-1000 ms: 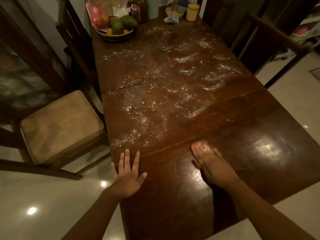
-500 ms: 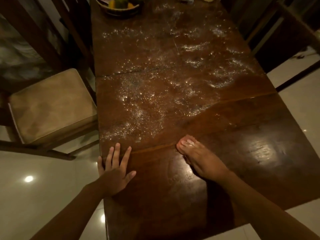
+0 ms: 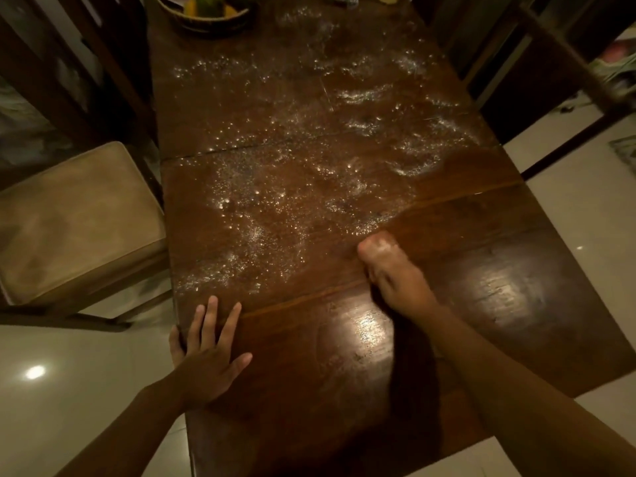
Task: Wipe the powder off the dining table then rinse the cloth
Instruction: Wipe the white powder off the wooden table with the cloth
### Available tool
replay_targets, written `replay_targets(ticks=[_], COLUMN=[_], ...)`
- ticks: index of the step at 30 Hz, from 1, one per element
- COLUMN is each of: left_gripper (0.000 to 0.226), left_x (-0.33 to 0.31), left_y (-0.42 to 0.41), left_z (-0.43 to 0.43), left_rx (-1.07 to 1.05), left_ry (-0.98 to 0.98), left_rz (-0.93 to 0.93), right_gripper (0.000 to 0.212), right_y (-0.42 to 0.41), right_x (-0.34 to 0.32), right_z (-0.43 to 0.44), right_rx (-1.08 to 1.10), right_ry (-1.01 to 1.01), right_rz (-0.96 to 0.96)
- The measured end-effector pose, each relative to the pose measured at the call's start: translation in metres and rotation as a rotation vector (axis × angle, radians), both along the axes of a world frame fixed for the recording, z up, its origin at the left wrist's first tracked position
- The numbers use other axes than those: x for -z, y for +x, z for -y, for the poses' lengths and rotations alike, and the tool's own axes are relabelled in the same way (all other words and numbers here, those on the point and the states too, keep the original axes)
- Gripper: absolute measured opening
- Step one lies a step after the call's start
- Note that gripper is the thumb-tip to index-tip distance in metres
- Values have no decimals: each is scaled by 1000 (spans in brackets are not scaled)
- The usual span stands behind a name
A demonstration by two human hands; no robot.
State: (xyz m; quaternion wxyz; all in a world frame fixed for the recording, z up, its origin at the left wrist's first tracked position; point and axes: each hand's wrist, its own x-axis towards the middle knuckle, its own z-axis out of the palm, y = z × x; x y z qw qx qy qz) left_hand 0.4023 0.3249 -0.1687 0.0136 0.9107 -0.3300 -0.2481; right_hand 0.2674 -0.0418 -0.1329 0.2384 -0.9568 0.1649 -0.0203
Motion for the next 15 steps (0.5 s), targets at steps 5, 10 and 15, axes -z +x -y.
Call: replay_targets(ticks=[5,10,15], left_gripper=[81,86,86], left_x=[-7,-18,-23], left_y=[-1,2,4], left_z=[3,8,9], left_rx=[17,46,82], left_ry=[20,60,78], left_rz=[-40,-131,-202], right_gripper=[51,55,56], right_y=[-57,-31,33], right_x=[14,16,10], right_z=[-34,-30,-110], right_rx=[-418,313,341], right_ry=[38,104,39], right_rz=[-128,-37,77])
